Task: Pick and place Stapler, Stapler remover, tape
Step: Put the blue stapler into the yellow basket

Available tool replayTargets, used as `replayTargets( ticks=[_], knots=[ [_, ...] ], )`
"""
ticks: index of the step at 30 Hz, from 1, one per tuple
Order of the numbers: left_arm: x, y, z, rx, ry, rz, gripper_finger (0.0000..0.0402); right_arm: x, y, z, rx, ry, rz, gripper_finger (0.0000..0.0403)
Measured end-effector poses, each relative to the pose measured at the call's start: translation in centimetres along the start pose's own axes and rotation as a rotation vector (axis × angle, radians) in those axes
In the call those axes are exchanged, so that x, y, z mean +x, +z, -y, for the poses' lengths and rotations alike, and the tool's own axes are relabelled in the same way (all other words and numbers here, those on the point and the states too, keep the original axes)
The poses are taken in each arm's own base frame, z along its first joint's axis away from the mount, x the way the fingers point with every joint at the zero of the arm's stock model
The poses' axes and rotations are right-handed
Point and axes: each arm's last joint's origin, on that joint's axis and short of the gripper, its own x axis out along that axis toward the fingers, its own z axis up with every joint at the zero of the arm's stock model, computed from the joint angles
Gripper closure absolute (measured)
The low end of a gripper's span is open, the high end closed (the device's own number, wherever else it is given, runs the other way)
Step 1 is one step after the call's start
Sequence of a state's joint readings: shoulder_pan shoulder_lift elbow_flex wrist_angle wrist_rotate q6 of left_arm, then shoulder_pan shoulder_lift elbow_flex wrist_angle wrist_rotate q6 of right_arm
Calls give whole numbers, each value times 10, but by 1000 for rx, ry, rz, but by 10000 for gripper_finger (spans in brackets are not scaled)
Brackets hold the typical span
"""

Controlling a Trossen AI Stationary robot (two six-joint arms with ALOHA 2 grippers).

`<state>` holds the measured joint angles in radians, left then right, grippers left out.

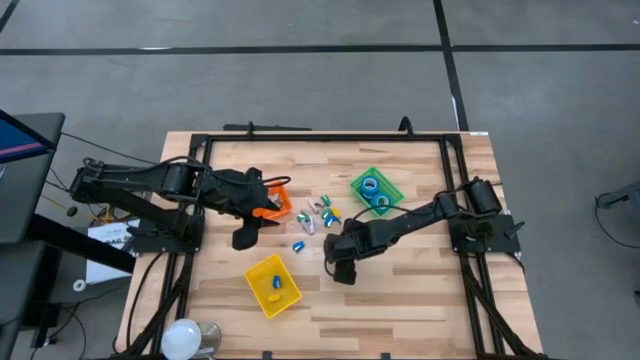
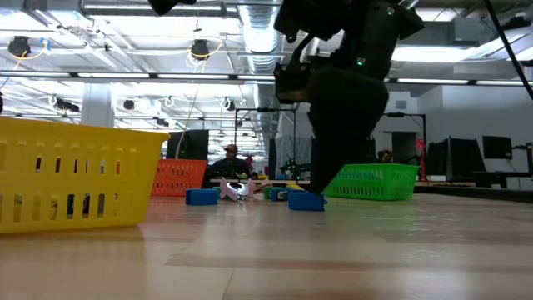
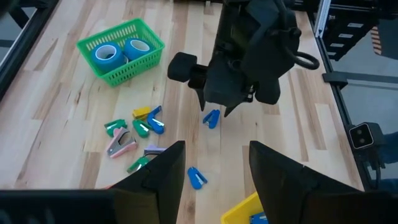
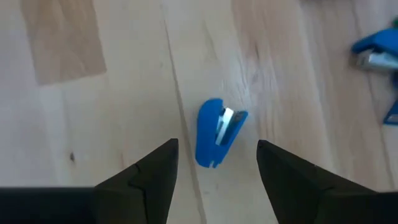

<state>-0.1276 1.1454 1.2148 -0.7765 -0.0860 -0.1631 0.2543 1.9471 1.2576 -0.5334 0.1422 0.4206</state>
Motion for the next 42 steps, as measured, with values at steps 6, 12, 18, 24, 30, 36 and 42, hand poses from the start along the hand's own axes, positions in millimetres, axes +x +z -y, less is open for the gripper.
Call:
replayTargets(
  ticks=[6,12,18,24,30,36,42],
  knots=[
    [0,0,0,0,0,0,234,4,3,2,10,2,11,205],
    [0,0,0,0,0,0,234,9,4,6,13,6,6,216],
    [0,0,0,0,0,0,234,9,6,5,13,15,20,223],
    [0,0,0,0,9,1,234,9,7,7,18,13,21,229],
    [0,0,-1,0,18,3,234,11,6,9,24,40,15,236],
    [0,0,-1,0,18,3,234,13,3,9,23,54,1,246],
    [0,0,-1,0,18,3,234,13,3,8,2,60,4,256]
  ],
)
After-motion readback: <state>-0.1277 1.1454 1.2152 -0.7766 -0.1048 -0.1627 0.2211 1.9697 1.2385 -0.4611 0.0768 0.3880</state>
